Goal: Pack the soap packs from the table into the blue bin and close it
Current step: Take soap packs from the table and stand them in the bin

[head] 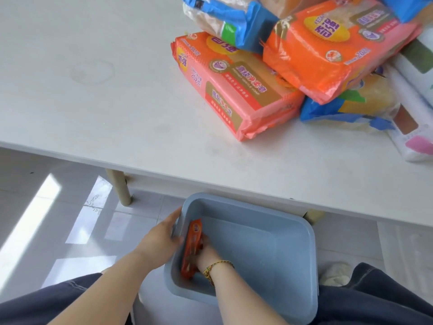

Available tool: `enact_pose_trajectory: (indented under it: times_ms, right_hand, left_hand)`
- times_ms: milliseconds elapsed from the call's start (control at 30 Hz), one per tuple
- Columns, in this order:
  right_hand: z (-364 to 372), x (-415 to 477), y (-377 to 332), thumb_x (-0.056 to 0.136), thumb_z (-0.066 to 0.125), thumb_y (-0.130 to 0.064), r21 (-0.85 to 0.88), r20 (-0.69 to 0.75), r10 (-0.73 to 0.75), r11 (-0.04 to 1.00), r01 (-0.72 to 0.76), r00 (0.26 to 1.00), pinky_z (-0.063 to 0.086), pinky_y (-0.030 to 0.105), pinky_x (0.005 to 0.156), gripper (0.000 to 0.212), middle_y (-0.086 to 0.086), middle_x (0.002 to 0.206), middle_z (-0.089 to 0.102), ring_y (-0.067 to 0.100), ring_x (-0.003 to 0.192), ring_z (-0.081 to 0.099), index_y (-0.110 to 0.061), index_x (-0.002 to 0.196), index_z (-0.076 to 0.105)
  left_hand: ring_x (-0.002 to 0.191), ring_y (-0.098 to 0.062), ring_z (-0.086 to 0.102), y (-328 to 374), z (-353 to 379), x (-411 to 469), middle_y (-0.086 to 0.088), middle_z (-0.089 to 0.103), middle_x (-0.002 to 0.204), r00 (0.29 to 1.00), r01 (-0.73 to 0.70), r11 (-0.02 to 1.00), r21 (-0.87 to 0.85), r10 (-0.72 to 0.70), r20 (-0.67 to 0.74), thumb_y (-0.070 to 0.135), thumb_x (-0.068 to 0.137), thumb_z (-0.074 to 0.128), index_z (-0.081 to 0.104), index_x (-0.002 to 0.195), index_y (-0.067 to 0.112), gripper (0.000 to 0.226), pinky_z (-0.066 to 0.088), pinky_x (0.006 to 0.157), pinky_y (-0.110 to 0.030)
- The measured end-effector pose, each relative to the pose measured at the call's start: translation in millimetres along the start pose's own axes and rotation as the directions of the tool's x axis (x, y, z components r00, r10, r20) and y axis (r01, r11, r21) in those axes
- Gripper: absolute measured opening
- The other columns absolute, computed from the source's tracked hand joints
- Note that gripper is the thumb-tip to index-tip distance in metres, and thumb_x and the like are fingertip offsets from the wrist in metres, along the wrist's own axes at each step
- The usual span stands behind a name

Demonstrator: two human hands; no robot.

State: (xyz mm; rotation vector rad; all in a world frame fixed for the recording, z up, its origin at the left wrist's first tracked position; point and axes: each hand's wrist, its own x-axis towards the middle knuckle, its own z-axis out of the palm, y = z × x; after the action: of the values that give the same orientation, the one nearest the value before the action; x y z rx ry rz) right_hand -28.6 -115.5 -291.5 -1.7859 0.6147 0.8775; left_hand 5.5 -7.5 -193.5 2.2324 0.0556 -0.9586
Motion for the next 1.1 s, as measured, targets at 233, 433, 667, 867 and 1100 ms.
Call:
enact_pose_trajectory:
  times_ms: [233,433,667,867,1100]
  right_hand:
    - [2,2,1,0.082,0.059,-0.021,-0.081,-0.068,0.000,0.997,-0.005,0.998,0.044,0.033,0.098,0.047,0.012,0.121,0.061,0.027,0.113,0.057,-0.012,0.125,0.041]
    - [-4,-12,-1,0.084,0.058,-0.019,-0.061,-0.053,-0.002,0.998,-0.001,0.999,0.038,0.028,0.099,0.066,0.008,0.134,0.050,0.024,0.122,0.049,-0.016,0.139,0.022]
    - [-51,-69,-4,0.090,0.050,-0.015,-0.134,-0.158,-0.094,0.988,0.073,0.983,0.037,0.026,0.102,0.045,0.011,0.137,0.049,0.021,0.124,0.048,-0.008,0.133,0.042]
    - [-92,-150,-38,0.088,0.052,-0.012,-0.069,-0.308,-0.256,0.967,0.247,0.916,0.039,0.017,0.080,0.032,0.010,0.121,0.062,0.017,0.102,0.057,-0.009,0.120,0.056]
    - [-143,-294,-117,0.085,0.054,0.000,-0.168,-0.401,-0.733,0.648,0.743,0.549,0.047,0.008,0.057,0.027,-0.004,0.063,0.061,-0.005,0.049,0.057,-0.025,0.075,0.058]
  left_hand:
    - [0.101,-0.026,0.058,-1,0,2,-0.004,0.054,0.129,1.000,0.005,1.000,0.024,-0.004,-0.029,0.011,0.090,0.042,0.014,0.142,0.034,0.064,0.043,0.083,-0.026]
    - [0.110,-0.025,0.054,-2,4,4,-0.004,0.052,0.132,0.999,0.014,0.999,0.043,-0.012,-0.053,0.011,0.091,0.042,0.013,0.143,0.031,0.063,0.041,0.085,-0.026]
    - [0.118,-0.030,0.051,3,9,-13,-0.009,0.046,0.138,0.995,0.049,0.993,0.103,-0.040,-0.087,0.013,0.093,0.037,0.013,0.145,0.025,0.058,0.042,0.097,-0.035]
    - [0.127,-0.023,0.042,31,2,-61,-0.001,0.030,0.148,0.962,-0.083,0.951,0.296,0.154,-0.226,0.020,0.094,0.042,0.030,0.140,0.020,0.048,0.040,0.101,-0.033]
    - [0.095,-0.011,0.055,99,-19,-162,-0.002,0.070,0.103,0.408,-0.617,0.582,0.530,0.812,-0.417,0.021,0.081,0.044,0.067,0.101,0.013,0.031,0.039,0.079,-0.022]
